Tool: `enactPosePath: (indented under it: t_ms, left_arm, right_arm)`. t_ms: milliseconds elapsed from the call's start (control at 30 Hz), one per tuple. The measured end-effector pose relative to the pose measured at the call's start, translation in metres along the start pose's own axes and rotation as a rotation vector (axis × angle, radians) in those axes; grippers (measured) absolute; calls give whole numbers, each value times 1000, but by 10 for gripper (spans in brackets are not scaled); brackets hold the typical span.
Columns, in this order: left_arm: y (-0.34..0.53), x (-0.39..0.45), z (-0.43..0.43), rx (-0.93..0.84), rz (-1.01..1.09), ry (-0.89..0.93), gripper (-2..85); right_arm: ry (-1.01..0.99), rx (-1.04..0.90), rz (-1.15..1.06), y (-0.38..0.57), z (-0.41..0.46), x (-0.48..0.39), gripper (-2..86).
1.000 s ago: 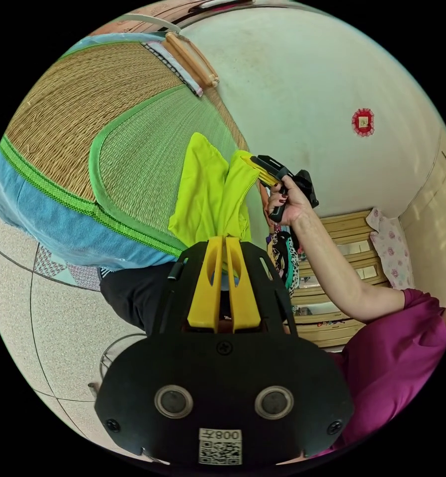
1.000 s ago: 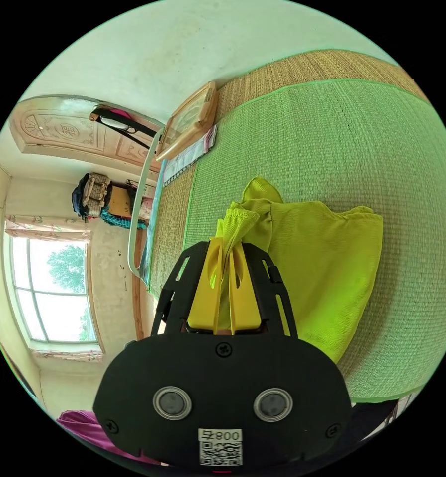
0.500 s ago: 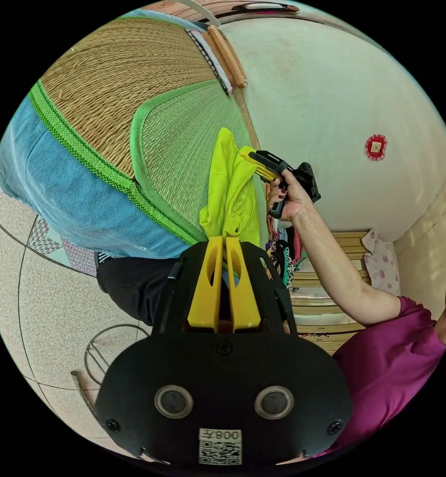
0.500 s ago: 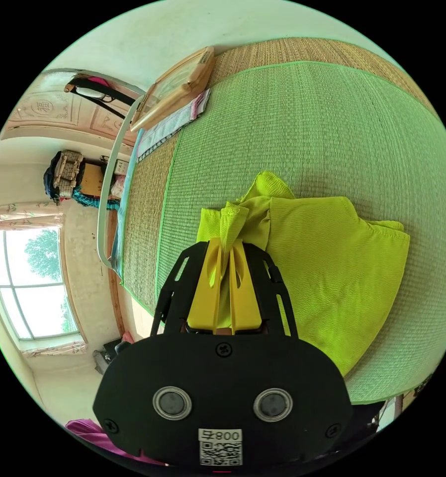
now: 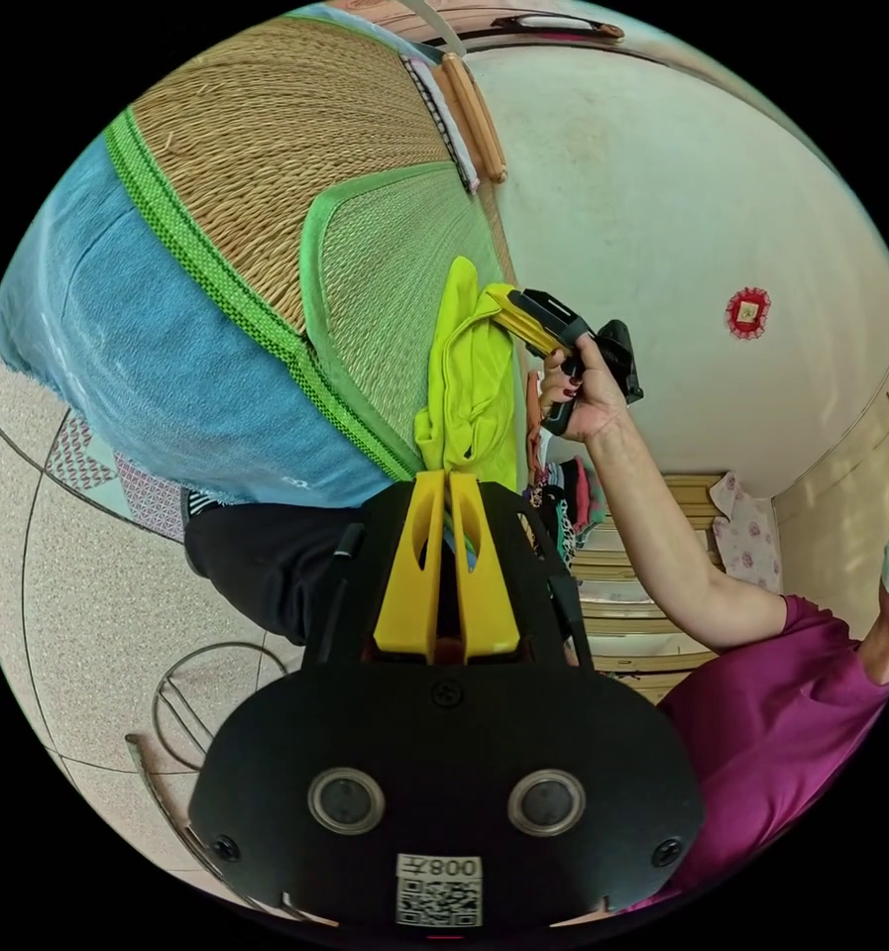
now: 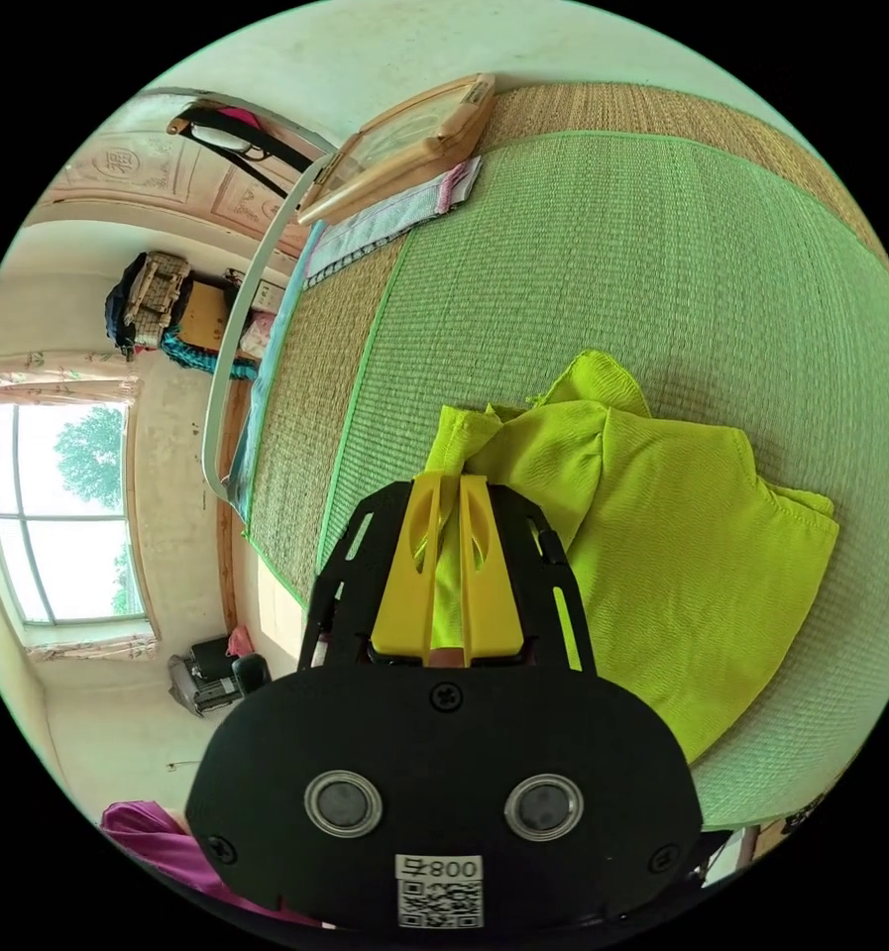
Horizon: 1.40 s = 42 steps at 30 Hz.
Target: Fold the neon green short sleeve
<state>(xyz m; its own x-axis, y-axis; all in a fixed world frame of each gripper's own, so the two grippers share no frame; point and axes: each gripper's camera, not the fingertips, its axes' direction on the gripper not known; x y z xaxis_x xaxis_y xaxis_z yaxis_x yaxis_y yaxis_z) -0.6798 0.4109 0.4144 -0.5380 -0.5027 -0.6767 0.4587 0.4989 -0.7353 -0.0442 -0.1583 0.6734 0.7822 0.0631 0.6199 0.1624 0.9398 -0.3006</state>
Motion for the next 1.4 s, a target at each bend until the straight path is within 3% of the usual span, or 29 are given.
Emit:
enactPosePath:
  t_ms: [567, 933, 1167, 1400]
  left_arm:
    - [20, 24, -30, 48, 59, 5, 1]
    - [22, 37, -11, 20, 99, -69, 11]
    - [34, 54, -20, 73, 177, -196, 58]
    - [35, 55, 1, 37, 190, -223, 68]
  right_arm:
    - [-16, -83, -46, -7, 38, 10, 30]
    - [-91, -41, -109, 19, 17, 5, 29]
    - [-85, -40, -232, 90, -18, -2, 31]
    - [-57, -44, -187, 178, -39, 20, 48]
